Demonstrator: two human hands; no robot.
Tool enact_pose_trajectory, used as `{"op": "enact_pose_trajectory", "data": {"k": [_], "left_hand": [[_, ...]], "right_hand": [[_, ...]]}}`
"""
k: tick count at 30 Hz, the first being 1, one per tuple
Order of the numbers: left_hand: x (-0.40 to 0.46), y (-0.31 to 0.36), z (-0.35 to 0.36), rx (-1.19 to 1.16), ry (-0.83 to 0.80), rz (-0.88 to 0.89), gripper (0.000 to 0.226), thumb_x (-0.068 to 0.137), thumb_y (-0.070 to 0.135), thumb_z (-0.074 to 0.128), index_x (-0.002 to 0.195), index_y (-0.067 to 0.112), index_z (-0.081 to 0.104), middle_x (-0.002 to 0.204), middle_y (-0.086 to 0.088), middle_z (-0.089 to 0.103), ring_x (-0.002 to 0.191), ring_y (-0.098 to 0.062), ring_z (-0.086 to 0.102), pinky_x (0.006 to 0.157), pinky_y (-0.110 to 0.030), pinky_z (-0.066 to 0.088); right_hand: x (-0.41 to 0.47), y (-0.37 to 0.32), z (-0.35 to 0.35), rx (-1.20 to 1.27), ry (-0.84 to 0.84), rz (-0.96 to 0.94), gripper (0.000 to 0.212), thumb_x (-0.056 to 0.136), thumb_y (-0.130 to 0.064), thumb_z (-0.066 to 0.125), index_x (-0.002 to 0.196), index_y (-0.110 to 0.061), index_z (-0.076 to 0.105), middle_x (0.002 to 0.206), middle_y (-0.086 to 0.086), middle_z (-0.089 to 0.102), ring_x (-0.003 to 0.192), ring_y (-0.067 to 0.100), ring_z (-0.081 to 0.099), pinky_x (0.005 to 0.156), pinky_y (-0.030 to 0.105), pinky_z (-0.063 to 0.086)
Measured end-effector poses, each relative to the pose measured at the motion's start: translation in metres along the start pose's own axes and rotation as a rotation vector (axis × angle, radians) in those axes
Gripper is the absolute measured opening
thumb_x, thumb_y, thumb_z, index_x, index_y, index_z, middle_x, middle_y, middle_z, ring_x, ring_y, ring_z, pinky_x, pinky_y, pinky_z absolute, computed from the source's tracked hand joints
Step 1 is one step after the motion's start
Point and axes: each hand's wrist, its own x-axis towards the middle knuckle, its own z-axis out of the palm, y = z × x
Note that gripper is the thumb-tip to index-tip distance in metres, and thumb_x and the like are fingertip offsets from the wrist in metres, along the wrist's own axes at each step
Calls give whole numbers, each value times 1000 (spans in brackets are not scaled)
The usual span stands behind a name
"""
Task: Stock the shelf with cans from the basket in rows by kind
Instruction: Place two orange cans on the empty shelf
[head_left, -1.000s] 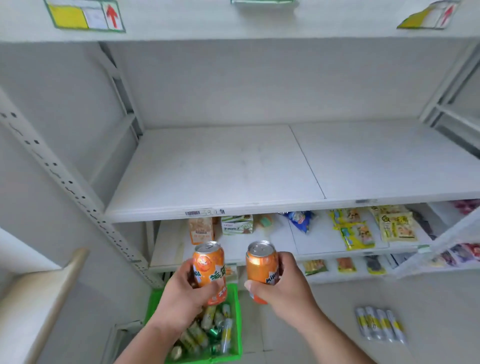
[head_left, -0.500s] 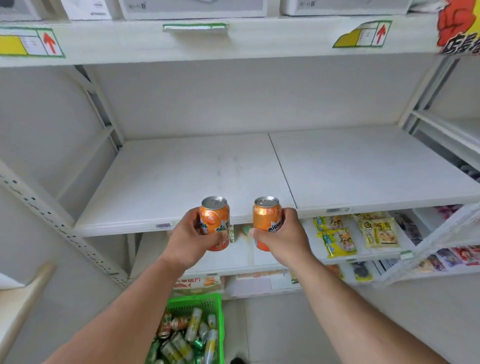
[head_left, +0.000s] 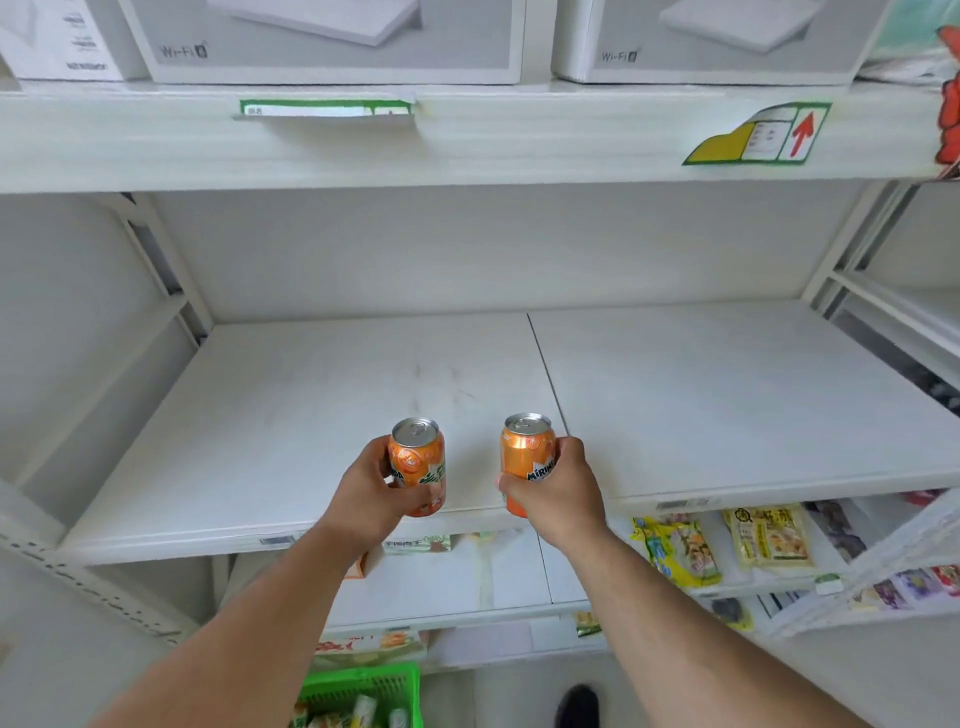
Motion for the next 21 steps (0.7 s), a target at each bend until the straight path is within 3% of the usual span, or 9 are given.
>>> {"op": "enact_pose_trajectory", "data": {"k": [6,9,12,16,21], "left_hand": [[43,-6,2,39,61,-11,62,71,8,86,123,25,57,111,10,69,102,-1,63,72,-12,46],[63,-6,3,44,79,-10,64,70,3,86,123,24,57,111,7,68,102,-6,65,68,-8,47],[79,-11,4,58,89,-7,64,69,2,86,122,24,56,112,6,67,101,-7,65,67,-8,50],[92,-23,6,24,94,-12,64,70,-3,84,121,24,56,111,5,68,99,-7,66,66,-9,51],[103,-34,-1,5,80,-11,65,72,2,85,123,30,56,113,9,69,107,-4,65,82,-12,49]], "right_hand": [[53,-1,35,28,-52,7,59,65,-42,84,108,-28,46,99,-8,64,77,10,67,75,39,61],[74,1,51,51,-95,-1,60,57,-48,79,102,-33,43,99,-8,64,79,17,71,75,44,63],[88,2,63,48,-100,-14,61,56,-49,80,101,-36,41,100,-8,65,79,18,72,71,41,61],[97,7,71,40,-60,-40,61,67,-33,90,105,-30,42,105,-5,63,86,16,65,65,28,48],[98,5,84,43,-67,-57,67,66,-36,92,108,-30,39,109,-5,60,91,19,65,77,34,56]]}}
